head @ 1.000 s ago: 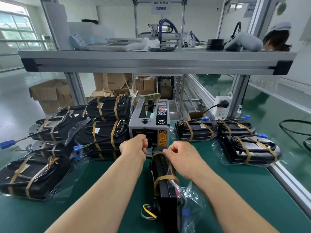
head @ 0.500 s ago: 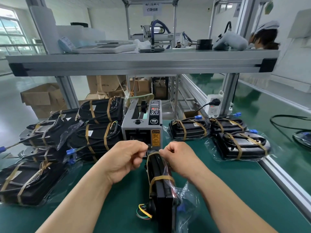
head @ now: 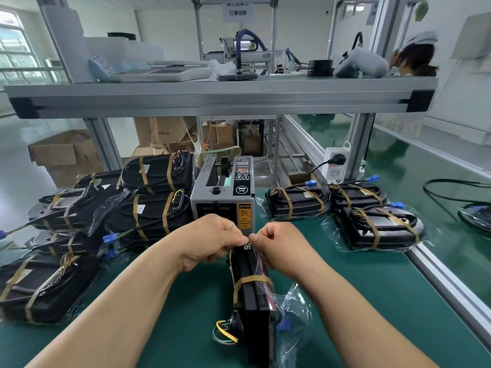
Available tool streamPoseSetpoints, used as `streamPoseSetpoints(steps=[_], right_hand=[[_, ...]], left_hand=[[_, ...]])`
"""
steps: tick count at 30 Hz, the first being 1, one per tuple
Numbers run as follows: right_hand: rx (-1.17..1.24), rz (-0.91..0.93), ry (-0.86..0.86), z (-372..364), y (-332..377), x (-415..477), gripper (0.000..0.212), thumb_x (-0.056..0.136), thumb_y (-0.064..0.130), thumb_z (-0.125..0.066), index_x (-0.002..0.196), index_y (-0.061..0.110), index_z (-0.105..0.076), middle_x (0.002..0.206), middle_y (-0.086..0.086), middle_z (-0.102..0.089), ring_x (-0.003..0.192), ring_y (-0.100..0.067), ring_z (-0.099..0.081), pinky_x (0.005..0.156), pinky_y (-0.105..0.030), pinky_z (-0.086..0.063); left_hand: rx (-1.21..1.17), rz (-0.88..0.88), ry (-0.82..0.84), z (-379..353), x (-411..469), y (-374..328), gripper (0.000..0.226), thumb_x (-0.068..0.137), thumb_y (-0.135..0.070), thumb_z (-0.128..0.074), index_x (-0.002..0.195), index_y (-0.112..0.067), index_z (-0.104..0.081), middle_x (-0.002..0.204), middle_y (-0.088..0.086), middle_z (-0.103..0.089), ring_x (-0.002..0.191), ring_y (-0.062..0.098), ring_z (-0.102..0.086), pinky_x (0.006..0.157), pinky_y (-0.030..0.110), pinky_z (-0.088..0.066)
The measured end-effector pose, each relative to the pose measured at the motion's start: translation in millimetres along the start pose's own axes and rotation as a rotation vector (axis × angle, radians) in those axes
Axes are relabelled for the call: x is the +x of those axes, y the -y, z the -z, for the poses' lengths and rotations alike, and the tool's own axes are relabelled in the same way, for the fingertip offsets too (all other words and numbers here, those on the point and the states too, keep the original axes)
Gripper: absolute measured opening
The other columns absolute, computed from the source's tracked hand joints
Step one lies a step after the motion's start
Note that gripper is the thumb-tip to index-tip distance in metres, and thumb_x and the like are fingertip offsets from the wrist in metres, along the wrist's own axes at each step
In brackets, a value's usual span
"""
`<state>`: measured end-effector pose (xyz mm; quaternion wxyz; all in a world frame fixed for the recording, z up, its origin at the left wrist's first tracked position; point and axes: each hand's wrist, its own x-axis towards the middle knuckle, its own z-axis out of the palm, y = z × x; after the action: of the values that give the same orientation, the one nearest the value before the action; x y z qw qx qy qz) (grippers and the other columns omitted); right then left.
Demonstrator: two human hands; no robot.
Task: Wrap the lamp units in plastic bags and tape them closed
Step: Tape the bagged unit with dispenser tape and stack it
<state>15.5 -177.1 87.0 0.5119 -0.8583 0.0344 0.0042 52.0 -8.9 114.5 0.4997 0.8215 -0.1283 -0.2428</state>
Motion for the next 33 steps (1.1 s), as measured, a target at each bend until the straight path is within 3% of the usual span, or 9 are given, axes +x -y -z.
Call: streamPoseSetpoints(steps=[10, 18, 22, 26, 30, 33], right_hand=[[0.006, 0.009, -0.008, -3.0, -0.6, 0.8, 0.035, 0.095, 0.029, -0.065, 0.063, 0.021, -0.054, 0.042, 0.010, -0.050, 0.044, -0.005, -0.047, 0.048, -0.021, -0.037], [0.029, 0.017, 0.011, -3.8, 1.5, -0.3, 0.029, 0.096, 0.028, -0.064, 0.069, 0.018, -0.058, 0.059, 0.004, -0.056, 0.055, -0.011, -0.050, 0.063, -0.032, -0.047], [0.043, 0.010, 0.014, -3.5, -0.2, 0.7, 0.029, 0.096, 0.027, -0.064, 0.070, 0.017, -0.058, 0.060, 0.003, -0.055, 0.055, -0.012, -0.049, 0.063, -0.033, -0.046], [0.047, -0.004, 0.002, -1.7, -1.5, 1.2, 0.027, 0.097, 0.027, -0.062, 0.073, 0.017, -0.059, 0.061, 0.003, -0.057, 0.055, -0.012, -0.049, 0.062, -0.032, -0.047], [0.065, -0.021, -0.008, -0.1, -5.1, -0.1, 0.025, 0.097, 0.029, -0.062, 0.076, 0.016, -0.062, 0.066, 0.001, -0.060, 0.059, -0.014, -0.052, 0.063, -0.032, -0.049], [0.067, -0.026, -0.006, 0.6, -7.4, -2.1, 0.025, 0.096, 0.030, -0.063, 0.076, 0.015, -0.062, 0.064, 0.002, -0.061, 0.058, -0.013, -0.053, 0.061, -0.031, -0.048]], left_hand=[[0.032, -0.001, 0.007, 3.7, 5.3, 4.1, 0.017, 0.092, -0.013, -0.066, 0.078, -0.012, -0.058, 0.053, -0.004, -0.038, 0.045, 0.010, -0.029, 0.045, 0.021, -0.022], [0.048, -0.027, -0.064, -0.9, 6.3, 8.5, 0.020, 0.089, -0.014, -0.069, 0.073, -0.013, -0.057, 0.050, -0.005, -0.038, 0.042, 0.009, -0.028, 0.042, 0.019, -0.024], [0.074, -0.047, -0.220, -9.3, 8.3, 15.7, 0.020, 0.082, -0.024, -0.076, 0.072, -0.019, -0.059, 0.044, -0.016, -0.046, 0.041, 0.001, -0.037, 0.045, 0.018, -0.032], [-0.051, -0.050, -0.367, -23.7, 10.2, 27.0, 0.019, 0.079, -0.032, -0.078, 0.076, -0.020, -0.063, 0.062, -0.016, -0.060, 0.066, 0.006, -0.052, 0.060, 0.025, -0.036], [-0.232, -0.026, -0.294, -30.1, 6.1, 29.9, 0.037, 0.065, -0.039, -0.084, 0.091, -0.017, -0.067, 0.078, -0.003, -0.065, 0.077, 0.013, -0.058, 0.071, 0.028, -0.043], [-0.338, 0.012, -0.205, -28.7, 4.1, 30.7, 0.036, 0.071, -0.026, -0.088, 0.097, -0.016, -0.065, 0.074, -0.002, -0.063, 0.065, 0.010, -0.057, 0.059, 0.024, -0.042]])
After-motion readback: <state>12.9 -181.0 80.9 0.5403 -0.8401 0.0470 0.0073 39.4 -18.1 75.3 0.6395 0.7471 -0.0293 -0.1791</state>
